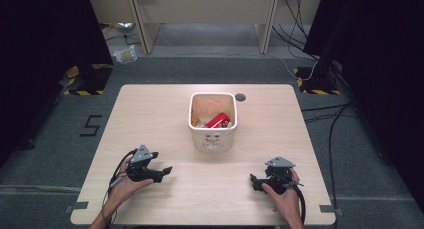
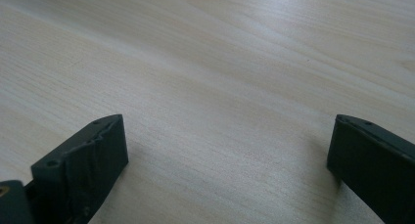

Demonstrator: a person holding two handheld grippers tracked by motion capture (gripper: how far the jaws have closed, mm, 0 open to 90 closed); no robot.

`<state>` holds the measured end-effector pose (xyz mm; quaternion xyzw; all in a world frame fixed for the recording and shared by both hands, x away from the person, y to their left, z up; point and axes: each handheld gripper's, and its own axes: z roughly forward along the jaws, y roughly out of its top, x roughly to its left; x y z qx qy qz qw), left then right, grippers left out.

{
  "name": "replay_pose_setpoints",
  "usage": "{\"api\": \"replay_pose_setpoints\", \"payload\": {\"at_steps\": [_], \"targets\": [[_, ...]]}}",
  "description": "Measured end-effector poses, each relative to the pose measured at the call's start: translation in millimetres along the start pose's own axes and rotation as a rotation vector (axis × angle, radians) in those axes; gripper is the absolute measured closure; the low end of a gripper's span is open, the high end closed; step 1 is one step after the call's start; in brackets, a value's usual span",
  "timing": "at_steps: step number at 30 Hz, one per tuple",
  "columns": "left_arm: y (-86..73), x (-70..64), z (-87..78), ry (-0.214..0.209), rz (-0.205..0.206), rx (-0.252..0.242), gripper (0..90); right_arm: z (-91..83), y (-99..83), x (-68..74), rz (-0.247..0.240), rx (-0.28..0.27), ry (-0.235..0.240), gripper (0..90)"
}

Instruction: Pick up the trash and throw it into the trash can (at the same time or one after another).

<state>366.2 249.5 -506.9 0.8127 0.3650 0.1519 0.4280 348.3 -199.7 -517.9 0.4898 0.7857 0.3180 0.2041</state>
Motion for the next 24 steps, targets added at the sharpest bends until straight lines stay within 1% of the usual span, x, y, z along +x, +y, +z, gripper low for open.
{"api": "replay_pose_setpoints", "payload": {"at_steps": [10,14,19,22,24], "targets": [[-9.0,-3.0,1.0,-0.006,-0.002,0.029,16.9,0.0,0.0,0.0,0.000,0.000,0.000,1.8],[-12.1,-5.2,1.2,0.001,0.005,0.044,16.9,0.0,0.0,0.0,0.000,0.000,0.000,1.8],[-16.2,-9.3,1.0,0.004,0.013,0.050,16.9,0.0,0.0,0.0,0.000,0.000,0.000,1.8],[-18.8,-11.7,1.4,0.012,0.026,0.073,17.0,0.0,0.0,0.0,0.000,0.000,0.000,1.8],[-19.4,-13.2,1.0,0.016,0.030,0.072,17.0,0.0,0.0,0.0,0.000,0.000,0.000,1.8]]}}
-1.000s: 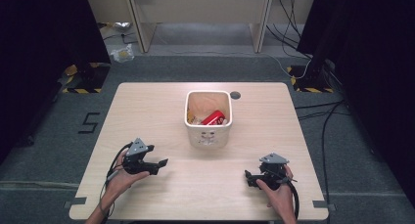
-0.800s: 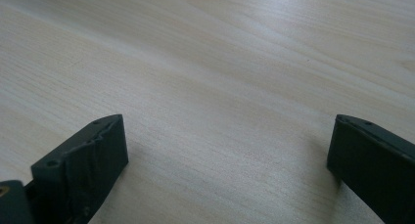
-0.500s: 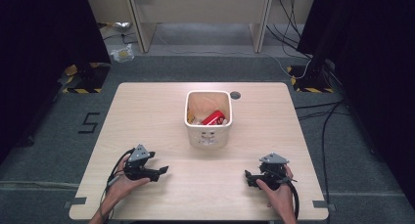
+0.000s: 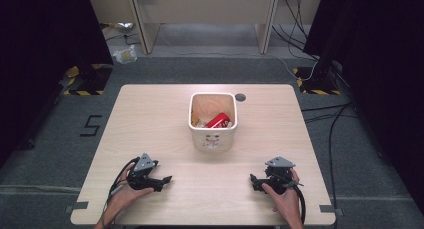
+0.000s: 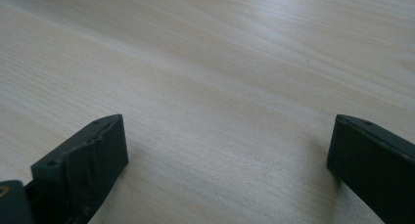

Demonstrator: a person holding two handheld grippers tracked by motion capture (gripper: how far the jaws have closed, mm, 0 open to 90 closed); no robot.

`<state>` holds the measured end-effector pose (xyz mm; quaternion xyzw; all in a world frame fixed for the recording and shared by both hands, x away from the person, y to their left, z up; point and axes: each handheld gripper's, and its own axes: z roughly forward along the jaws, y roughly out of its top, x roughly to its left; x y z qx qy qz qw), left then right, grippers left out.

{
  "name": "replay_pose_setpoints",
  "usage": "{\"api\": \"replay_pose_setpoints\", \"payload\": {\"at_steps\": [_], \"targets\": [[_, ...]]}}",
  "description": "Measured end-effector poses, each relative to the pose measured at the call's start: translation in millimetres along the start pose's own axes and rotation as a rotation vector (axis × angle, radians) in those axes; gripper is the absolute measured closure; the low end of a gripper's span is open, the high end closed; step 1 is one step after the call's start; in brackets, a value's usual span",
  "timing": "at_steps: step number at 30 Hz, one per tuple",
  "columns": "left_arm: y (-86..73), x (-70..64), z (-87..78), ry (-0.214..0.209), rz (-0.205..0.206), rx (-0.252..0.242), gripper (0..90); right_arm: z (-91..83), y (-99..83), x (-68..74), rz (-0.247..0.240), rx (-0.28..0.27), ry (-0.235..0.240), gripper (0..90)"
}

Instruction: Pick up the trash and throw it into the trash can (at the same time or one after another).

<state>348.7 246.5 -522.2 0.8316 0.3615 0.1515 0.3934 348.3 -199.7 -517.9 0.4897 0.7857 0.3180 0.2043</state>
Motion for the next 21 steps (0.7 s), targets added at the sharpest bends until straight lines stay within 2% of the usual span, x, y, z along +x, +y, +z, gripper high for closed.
{"api": "replay_pose_setpoints", "payload": {"at_steps": [5,15,21], "targets": [[-1.4,-3.2,-0.7,0.015,0.017,0.022,17.0,0.0,0.0,0.0,0.000,0.001,0.000,1.8],[-6.3,-6.3,-5.7,0.011,0.005,0.032,14.8,0.0,0.0,0.0,-0.001,-0.001,0.000,1.9],[-9.0,-8.4,-8.6,0.030,-0.006,0.033,14.2,-0.1,-0.1,0.1,-0.003,-0.001,-0.002,2.0]]}}
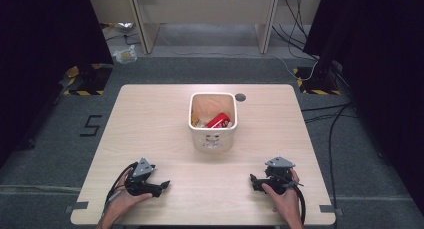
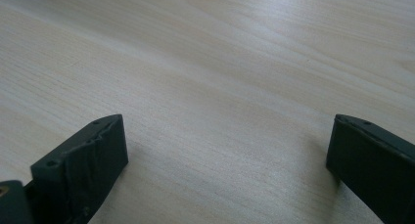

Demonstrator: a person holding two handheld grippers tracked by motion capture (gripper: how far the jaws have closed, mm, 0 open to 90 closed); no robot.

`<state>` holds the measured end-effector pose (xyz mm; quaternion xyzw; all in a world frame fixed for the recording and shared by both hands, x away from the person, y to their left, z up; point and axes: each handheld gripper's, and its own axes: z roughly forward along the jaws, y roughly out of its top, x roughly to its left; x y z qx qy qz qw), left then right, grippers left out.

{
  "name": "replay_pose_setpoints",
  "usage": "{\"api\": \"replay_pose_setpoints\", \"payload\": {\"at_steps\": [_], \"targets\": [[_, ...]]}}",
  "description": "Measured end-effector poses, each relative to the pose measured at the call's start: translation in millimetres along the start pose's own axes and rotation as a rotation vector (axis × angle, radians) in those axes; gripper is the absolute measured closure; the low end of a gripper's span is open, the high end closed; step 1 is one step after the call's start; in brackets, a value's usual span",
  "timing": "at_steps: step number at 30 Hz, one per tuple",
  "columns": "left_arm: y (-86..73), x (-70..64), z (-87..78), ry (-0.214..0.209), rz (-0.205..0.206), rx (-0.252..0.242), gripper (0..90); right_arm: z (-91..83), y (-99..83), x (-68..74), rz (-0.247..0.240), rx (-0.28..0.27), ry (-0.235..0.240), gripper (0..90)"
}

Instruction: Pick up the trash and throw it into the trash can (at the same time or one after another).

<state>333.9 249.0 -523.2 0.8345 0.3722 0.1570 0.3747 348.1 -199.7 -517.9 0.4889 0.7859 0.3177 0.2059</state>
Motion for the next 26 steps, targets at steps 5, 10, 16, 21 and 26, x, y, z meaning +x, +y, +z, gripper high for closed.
{"api": "replay_pose_setpoints", "payload": {"at_steps": [5,10,16,21,26], "targets": [[-0.9,-1.2,-0.6,0.005,-0.004,-0.002,14.0,0.0,0.0,0.0,0.000,0.000,-0.001,2.0],[-1.0,-1.5,-0.9,0.009,-0.004,0.001,14.0,0.0,0.0,0.0,0.000,0.000,0.000,2.0],[-1.0,-1.4,-0.9,0.009,-0.004,0.000,14.0,0.0,0.0,0.0,0.000,0.000,0.001,2.0],[-1.0,-1.4,-0.9,0.008,-0.004,0.000,13.9,0.0,0.0,0.0,0.000,0.000,0.000,2.0],[-1.0,-1.4,-0.9,0.008,-0.004,0.000,13.9,0.0,0.0,0.0,0.000,0.000,0.001,2.0]]}}
